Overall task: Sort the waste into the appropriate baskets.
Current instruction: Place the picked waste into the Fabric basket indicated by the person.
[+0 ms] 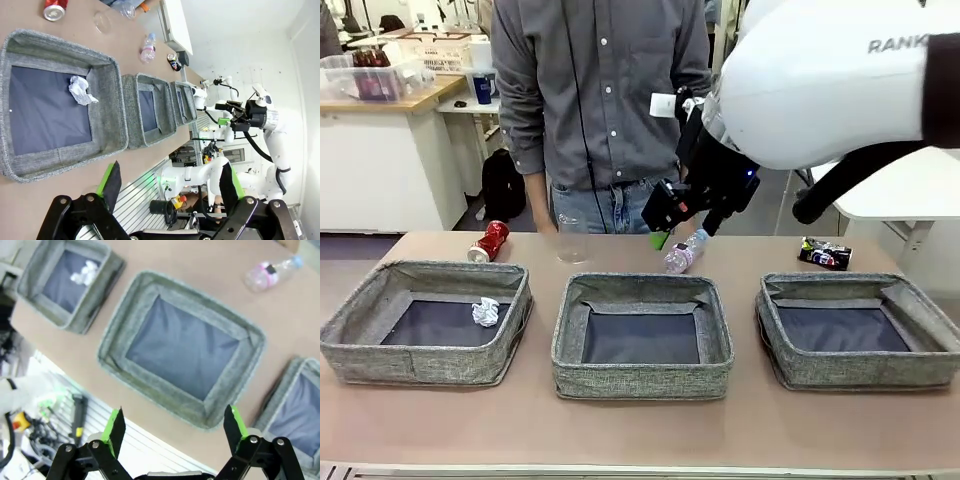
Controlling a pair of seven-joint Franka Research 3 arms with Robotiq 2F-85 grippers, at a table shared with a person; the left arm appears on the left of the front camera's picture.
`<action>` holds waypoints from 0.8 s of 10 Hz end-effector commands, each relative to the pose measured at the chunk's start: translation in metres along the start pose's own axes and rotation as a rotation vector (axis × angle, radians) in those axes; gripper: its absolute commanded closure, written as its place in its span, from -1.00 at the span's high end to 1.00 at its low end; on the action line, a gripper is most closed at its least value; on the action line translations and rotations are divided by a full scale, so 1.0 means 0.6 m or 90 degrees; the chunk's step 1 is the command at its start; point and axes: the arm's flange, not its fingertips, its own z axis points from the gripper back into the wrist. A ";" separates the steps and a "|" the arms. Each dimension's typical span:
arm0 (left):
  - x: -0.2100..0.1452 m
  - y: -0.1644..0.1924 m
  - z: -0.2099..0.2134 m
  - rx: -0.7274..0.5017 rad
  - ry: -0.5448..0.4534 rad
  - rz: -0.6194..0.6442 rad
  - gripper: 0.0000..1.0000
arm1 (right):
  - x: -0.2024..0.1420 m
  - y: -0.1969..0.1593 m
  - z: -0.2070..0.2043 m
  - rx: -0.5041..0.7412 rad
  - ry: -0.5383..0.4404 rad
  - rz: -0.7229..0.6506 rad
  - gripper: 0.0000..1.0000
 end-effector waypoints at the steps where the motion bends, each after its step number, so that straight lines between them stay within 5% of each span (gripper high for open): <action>1: -0.004 0.013 -0.007 0.010 0.014 0.001 1.00 | 0.005 -0.079 0.013 0.184 0.023 -0.071 1.00; 3: -0.007 0.024 -0.008 -0.022 0.014 0.027 1.00 | -0.041 -0.208 0.080 0.337 0.030 -0.221 1.00; 4: -0.007 0.022 -0.010 -0.035 0.016 0.030 1.00 | -0.061 -0.269 0.105 0.332 -0.001 -0.313 1.00; 7: -0.002 0.021 -0.010 -0.070 0.021 0.049 1.00 | -0.160 -0.414 0.110 0.447 -0.031 -0.400 1.00; 8: -0.002 0.020 -0.012 -0.077 0.021 0.052 1.00 | -0.205 -0.450 0.100 0.509 -0.083 -0.431 1.00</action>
